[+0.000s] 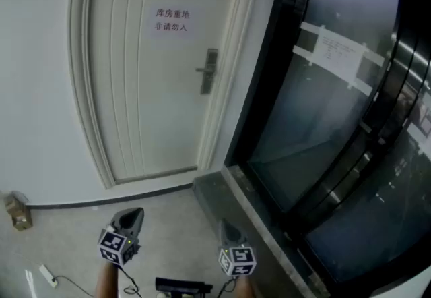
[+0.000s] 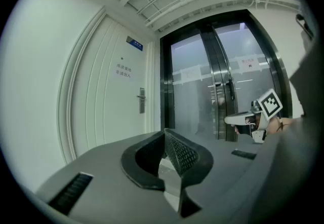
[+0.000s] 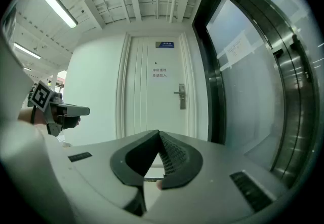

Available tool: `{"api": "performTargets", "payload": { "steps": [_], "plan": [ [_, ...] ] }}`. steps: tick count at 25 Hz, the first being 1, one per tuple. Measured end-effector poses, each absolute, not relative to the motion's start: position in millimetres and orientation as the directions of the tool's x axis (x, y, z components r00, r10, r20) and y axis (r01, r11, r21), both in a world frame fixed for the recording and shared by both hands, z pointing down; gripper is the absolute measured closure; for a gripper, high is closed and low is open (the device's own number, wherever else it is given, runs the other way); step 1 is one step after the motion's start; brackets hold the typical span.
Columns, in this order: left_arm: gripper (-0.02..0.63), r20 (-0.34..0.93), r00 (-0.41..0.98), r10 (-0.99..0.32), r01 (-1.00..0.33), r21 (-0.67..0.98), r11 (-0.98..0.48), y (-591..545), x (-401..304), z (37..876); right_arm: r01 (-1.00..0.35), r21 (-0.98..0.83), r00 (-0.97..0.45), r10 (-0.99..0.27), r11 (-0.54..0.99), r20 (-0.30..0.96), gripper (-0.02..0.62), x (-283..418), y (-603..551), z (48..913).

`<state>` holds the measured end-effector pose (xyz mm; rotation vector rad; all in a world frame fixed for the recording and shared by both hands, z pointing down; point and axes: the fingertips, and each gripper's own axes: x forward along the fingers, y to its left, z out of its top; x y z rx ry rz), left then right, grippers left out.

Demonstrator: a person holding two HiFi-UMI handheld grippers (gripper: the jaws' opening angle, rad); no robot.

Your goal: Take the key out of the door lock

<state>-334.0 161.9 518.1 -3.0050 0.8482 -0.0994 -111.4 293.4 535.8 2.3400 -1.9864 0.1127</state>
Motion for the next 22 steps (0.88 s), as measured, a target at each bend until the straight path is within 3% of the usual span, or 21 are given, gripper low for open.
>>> {"api": "performTargets", "payload": {
  "steps": [22],
  "plan": [
    [0.597, 0.066, 0.844, -0.532, -0.529, -0.056, -0.847, 173, -274, 516, -0.988, -0.017, 0.15, -0.986, -0.152, 0.078, 0.583, -57, 301, 533]
  ]
}}
